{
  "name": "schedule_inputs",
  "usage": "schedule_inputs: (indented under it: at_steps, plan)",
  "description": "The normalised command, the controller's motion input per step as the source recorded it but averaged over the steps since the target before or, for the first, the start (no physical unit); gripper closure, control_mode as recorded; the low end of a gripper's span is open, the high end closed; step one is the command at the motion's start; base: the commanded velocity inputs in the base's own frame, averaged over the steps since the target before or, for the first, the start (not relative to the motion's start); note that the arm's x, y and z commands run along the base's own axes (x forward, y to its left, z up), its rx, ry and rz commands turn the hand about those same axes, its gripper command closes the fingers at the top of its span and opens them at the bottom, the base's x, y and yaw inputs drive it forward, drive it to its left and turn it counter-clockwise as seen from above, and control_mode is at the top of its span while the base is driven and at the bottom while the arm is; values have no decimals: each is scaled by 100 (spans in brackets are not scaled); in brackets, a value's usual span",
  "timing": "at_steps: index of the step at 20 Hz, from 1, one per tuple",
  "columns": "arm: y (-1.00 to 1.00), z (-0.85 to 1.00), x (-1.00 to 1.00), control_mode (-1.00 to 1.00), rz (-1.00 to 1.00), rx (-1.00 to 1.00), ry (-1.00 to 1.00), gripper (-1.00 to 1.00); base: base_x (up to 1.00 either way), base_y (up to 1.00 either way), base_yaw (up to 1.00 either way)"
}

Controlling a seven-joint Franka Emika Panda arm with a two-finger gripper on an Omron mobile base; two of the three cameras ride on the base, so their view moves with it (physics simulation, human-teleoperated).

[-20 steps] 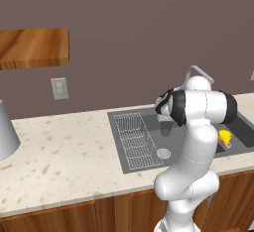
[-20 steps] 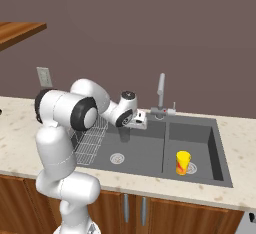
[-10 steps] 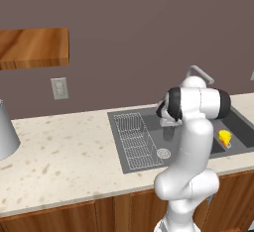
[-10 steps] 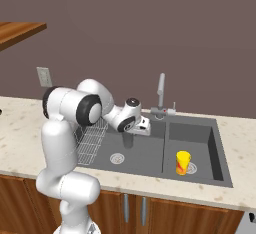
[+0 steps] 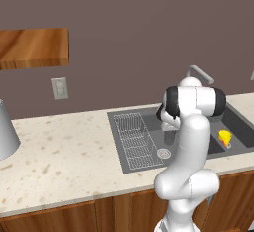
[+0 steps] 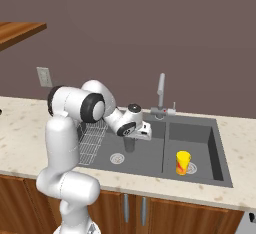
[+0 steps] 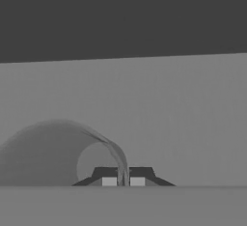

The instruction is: Move any existing items from the left basin to the right basin for drying. Then move the glass cup from the counter to the left basin of the sink for washing.

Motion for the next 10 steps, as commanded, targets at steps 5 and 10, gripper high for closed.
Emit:
schedule_inputs:
  at_steps: [5,10]
  plan:
    - [-3,-26,0,-100,0,0,0,100,0,0,0]
    - [0,-28,0,-100,0,0,0,100,0,0,0]
